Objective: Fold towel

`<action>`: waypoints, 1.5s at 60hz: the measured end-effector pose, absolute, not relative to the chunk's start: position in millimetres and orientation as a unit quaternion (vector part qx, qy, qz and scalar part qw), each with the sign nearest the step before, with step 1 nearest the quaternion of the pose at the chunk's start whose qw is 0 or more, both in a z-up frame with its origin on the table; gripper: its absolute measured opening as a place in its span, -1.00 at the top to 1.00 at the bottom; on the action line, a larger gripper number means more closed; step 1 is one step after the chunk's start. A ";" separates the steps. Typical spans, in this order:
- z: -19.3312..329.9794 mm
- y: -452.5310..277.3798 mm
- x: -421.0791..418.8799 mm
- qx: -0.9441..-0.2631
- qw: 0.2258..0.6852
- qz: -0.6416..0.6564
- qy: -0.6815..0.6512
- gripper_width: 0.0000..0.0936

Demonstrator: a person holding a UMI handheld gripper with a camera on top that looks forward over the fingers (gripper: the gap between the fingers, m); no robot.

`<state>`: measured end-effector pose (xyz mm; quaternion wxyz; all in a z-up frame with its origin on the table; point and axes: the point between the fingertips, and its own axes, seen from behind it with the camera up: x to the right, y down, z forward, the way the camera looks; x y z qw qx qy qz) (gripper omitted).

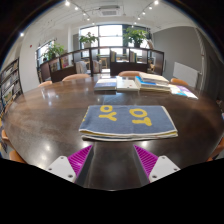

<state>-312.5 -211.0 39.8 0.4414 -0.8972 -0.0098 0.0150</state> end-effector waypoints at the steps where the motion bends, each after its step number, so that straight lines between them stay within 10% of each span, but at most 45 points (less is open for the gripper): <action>1: 38.0 -204.1 -321.3 -0.898 0.440 0.018 -0.013 -0.68; 22: 9.3 -53.1 -430.3 -0.897 0.436 0.026 -0.066 -0.53; 39: -9.1 -49.3 -397.9 -0.908 0.417 -0.028 -0.039 0.81; 52: -3.7 -50.8 -398.7 -0.916 0.397 0.013 -0.049 0.92; 72: 117.3 -40.8 -232.1 -0.889 0.452 -0.045 -0.059 0.92; 90: 39.4 -56.0 -96.9 -0.913 0.399 -0.061 -0.051 0.73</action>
